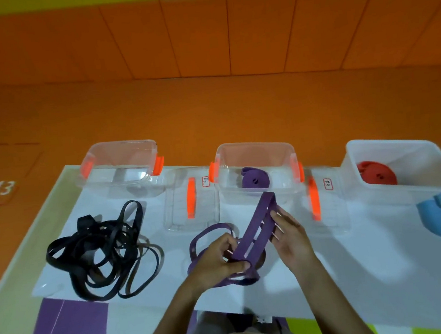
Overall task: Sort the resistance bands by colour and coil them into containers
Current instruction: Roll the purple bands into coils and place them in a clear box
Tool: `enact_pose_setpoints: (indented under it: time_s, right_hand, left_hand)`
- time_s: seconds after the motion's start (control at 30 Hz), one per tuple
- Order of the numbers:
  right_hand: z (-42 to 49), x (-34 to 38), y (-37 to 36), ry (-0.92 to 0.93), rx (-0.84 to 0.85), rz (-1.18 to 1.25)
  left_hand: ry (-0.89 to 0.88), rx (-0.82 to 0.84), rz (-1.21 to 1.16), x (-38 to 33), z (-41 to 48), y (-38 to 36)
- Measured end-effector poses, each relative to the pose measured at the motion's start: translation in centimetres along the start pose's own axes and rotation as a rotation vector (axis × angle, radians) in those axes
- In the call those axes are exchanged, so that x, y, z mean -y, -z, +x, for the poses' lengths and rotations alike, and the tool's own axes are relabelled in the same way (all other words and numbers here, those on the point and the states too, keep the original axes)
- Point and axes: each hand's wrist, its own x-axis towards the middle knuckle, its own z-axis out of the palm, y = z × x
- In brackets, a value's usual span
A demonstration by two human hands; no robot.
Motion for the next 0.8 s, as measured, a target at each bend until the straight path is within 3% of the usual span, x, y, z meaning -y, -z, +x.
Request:
enact_pose_setpoints:
  time_s: [0.17, 0.4, 0.57, 0.7, 0.8]
  right_hand:
    - [-0.6, 1.5, 0.4, 0.138, -0.043, -0.15]
    - [-1.5, 2.5, -0.7, 0.16, 0.0, -0.174]
    - [-2.3, 1.9, -2.5, 0.202, 0.041, -0.195]
    - [-3.2, 1.4, -3.7, 0.24, 0.069, -0.256]
    - [-3.7, 1.4, -4.1, 0.209, 0.081, -0.235]
  left_hand:
    - [-0.011, -0.209, 0.004, 0.1, 1.6, -0.4]
    - [-0.091, -0.063, 0.277, -1.9, 1.7, -2.0]
    - [-0.233, -0.34, 0.135, -4.9, 2.0, -4.3]
    - [-0.305, -0.602, 0.287, -5.8, 2.1, -5.0]
    - [-0.333, -0.601, 0.362, -5.8, 2.2, -4.9]
